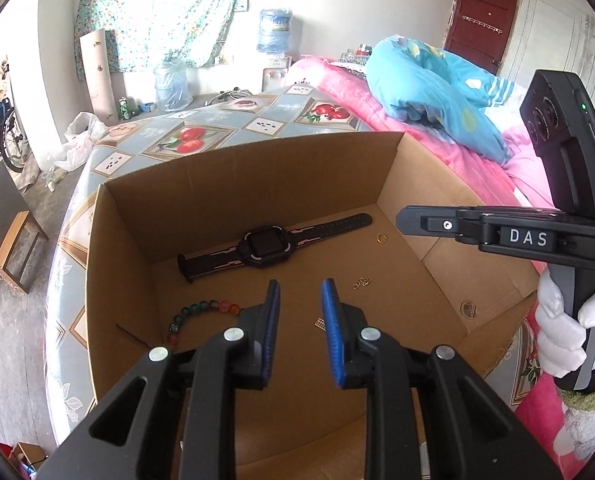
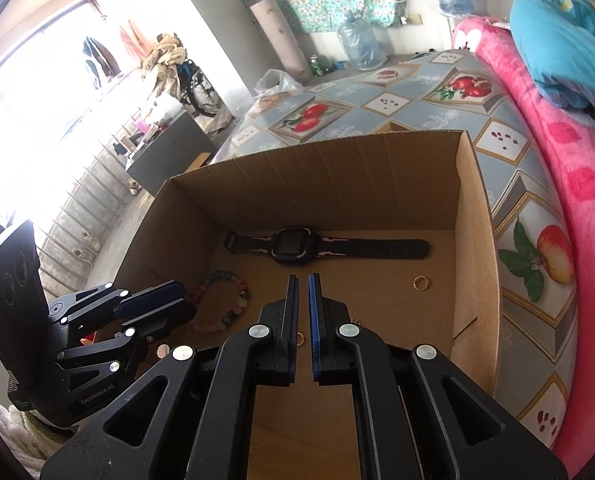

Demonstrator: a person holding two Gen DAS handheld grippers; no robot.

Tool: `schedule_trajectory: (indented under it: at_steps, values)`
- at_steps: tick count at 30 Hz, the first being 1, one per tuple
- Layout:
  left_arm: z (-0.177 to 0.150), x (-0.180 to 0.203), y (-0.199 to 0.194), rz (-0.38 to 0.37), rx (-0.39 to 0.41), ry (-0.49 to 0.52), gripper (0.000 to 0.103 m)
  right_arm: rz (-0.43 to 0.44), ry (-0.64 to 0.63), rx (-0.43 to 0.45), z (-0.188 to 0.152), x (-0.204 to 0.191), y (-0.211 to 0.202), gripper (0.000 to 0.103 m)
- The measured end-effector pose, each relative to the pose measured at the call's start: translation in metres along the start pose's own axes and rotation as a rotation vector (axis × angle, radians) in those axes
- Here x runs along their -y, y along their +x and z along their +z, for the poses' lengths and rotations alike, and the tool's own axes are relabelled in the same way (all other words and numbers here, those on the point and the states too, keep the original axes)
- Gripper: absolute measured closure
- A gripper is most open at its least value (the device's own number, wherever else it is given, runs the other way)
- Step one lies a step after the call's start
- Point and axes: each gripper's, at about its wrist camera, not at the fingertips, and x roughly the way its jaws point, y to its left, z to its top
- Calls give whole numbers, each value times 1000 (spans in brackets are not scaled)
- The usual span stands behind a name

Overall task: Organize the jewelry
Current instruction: 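Open the right tool to drop the ring into the box, then move both open tools back to the table beside the box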

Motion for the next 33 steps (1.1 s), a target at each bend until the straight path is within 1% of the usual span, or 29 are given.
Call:
schedule_trajectory:
  at_steps: [3,6,8,11,15,17,19,20,22,23,24,26,29,33]
  values:
    - [-3,-1,-9,3,23,0,79,-9,-2,33,-1,0,-9,94]
    - [-8,0,-20,1,55,2,75,2,-8,75,-6,-3,-24,90]
    - [-11,0,-28,-4,78,5,73,1,-13,108,-10,-6,-35,89]
    - [-18,0,-42,-22,113,6,69,23,-16,151,-18,-10,-51,87]
    - [-29,-1,-60,-52,170,9,65,30,-34,196,-30,-18,-67,84]
    - [-36,-1,-70,-69,198,7,60,35,-41,225,-38,-21,-75,83]
    - [-43,-1,-79,-87,222,10,57,46,-45,259,-46,-24,-85,78]
    - [-48,0,-83,-95,233,14,52,50,-46,281,-52,-25,-91,76]
    - [-57,1,-90,-104,251,21,47,54,-57,322,-61,-28,-102,65]
    - [-62,1,-94,-110,259,26,43,50,-63,343,-67,-30,-107,62]
    - [-67,2,-97,-113,263,31,40,46,-68,360,-73,-32,-112,59]
    - [-76,5,-101,-110,262,41,30,46,-78,379,-85,-36,-118,55]
    - [-90,7,-105,-111,247,51,26,39,-81,379,-104,-40,-121,50]
    - [-106,10,-100,-140,183,37,23,7,-56,322,-128,-41,-111,43]
